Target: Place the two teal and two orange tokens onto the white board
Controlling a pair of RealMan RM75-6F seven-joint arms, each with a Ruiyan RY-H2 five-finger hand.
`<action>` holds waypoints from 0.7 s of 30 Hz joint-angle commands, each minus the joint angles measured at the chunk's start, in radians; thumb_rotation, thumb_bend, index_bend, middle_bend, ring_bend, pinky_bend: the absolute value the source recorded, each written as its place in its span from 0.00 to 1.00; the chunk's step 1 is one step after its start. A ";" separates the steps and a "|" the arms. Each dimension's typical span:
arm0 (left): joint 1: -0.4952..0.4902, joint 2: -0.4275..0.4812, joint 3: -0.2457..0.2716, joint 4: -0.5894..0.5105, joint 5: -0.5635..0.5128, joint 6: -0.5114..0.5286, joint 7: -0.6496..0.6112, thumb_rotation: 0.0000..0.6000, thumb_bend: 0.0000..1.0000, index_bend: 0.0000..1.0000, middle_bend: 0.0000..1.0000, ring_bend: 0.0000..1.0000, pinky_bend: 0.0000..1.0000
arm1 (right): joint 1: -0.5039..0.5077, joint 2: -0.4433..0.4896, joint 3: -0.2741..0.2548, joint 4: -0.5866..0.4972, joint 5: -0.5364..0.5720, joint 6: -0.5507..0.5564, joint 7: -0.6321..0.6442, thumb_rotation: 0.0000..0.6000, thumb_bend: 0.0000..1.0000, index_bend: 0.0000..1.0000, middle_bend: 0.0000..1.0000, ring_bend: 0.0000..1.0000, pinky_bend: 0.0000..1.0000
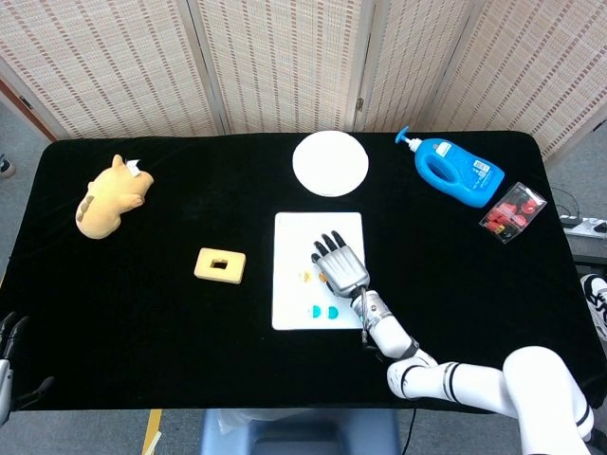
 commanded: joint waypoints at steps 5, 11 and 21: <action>-0.001 0.004 -0.005 0.002 0.000 0.005 -0.007 1.00 0.21 0.00 0.00 0.01 0.00 | -0.068 0.124 0.002 -0.138 -0.077 0.101 0.070 1.00 0.42 0.24 0.15 0.05 0.00; -0.006 0.005 -0.007 -0.009 0.012 0.009 -0.003 1.00 0.21 0.00 0.00 0.01 0.00 | -0.183 0.302 -0.039 -0.311 -0.163 0.230 0.129 1.00 0.42 0.24 0.14 0.06 0.00; -0.031 0.013 -0.013 -0.056 0.041 0.004 0.031 1.00 0.21 0.00 0.00 0.01 0.00 | -0.437 0.559 -0.153 -0.501 -0.369 0.495 0.317 1.00 0.42 0.07 0.01 0.01 0.00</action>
